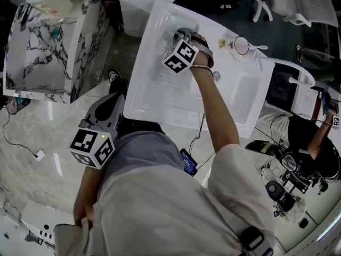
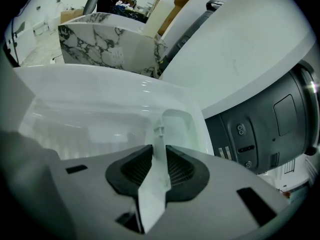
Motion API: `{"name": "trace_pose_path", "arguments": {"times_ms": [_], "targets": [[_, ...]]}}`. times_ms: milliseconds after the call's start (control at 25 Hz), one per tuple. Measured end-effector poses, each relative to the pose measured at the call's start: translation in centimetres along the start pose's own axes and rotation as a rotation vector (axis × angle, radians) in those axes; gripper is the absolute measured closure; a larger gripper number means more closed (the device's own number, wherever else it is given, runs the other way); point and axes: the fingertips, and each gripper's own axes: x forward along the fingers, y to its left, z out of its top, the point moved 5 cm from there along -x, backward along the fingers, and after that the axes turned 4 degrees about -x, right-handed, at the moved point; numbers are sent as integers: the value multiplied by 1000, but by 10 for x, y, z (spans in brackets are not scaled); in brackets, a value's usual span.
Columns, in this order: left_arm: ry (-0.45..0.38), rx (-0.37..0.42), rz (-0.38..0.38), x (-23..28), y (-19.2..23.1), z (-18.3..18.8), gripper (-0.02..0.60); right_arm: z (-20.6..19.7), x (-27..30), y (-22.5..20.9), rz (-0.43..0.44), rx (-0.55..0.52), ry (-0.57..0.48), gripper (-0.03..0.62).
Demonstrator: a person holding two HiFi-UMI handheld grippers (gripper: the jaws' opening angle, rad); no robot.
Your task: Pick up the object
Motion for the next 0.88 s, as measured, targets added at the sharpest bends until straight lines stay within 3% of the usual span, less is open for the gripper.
{"name": "trace_pose_path", "arguments": {"times_ms": [880], "targets": [[5, -9, -26, 4, -9, -6, 575, -9, -10, 2, 16, -18, 8, 534]]}}
